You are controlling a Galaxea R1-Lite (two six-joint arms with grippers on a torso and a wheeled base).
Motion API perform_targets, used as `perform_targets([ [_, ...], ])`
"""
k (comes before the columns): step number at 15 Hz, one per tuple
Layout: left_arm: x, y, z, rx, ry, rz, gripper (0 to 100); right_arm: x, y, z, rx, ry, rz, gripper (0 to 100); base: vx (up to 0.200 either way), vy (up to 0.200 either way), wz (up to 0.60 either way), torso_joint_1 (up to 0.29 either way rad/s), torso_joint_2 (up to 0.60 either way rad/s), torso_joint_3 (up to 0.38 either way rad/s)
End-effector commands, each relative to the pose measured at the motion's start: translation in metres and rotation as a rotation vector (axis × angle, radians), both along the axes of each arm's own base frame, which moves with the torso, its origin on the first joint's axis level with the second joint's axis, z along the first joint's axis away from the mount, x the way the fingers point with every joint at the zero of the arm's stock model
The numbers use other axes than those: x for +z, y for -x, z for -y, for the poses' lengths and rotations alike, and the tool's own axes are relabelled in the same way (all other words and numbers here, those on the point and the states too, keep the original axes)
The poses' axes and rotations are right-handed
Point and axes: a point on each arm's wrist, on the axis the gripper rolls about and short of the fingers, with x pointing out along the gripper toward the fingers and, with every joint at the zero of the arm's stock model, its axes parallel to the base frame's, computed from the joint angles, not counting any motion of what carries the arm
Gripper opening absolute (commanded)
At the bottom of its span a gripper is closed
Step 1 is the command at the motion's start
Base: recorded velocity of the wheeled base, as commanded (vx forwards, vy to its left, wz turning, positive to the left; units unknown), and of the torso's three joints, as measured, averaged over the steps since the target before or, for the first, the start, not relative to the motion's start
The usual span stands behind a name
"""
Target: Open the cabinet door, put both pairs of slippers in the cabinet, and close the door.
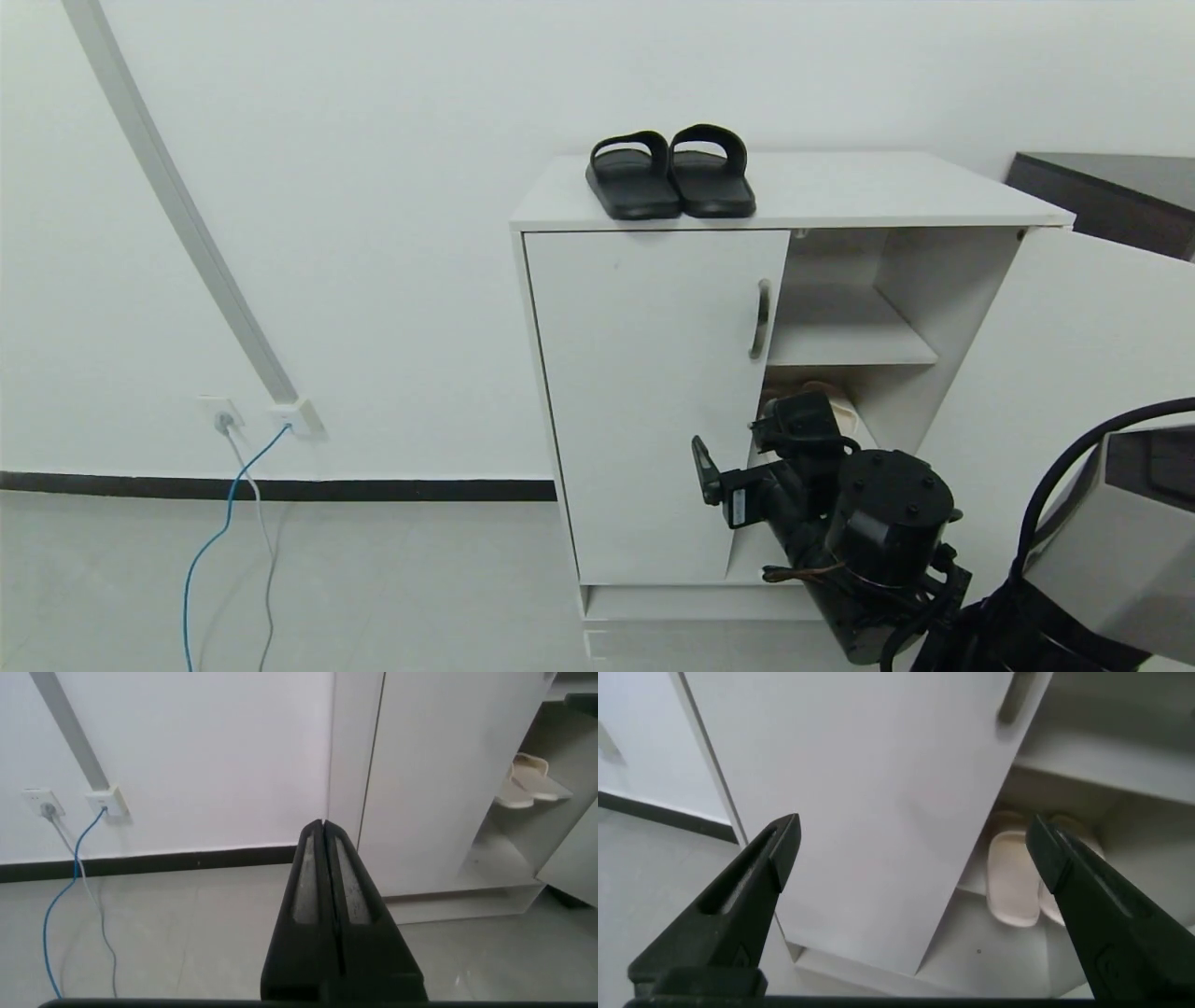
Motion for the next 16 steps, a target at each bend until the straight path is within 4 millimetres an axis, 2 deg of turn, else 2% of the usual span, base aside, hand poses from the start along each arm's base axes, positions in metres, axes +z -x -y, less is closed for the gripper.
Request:
perform_targets([
  [1, -0.0001, -0.0001, 0.0, 0.0, 0.0, -0.002, 0, 0.0002, 0.0, 0.0, 0.0, 0.0, 0.001, 100, 0.0, 0.0, 0.0, 0.139, -0.47, -0.33],
  [9, -0.0001, -0.0001, 0.0, 0.0, 0.0, -0.002, 0, 0.0009, 0.0001, 0.0001, 0.0, -0.003, 0.003, 100, 0.0, 0.0, 0.0, 0.162, -0.49, -0.321],
  [16, -0.0001, -0.0001, 0.0, 0.0, 0.0, -0.002, 0, 0.0009, 0.0001, 0.0001, 0.0, -0.003, 0.003, 100, 0.0, 0.0, 0.0, 0.217, -0.53, -0.321],
])
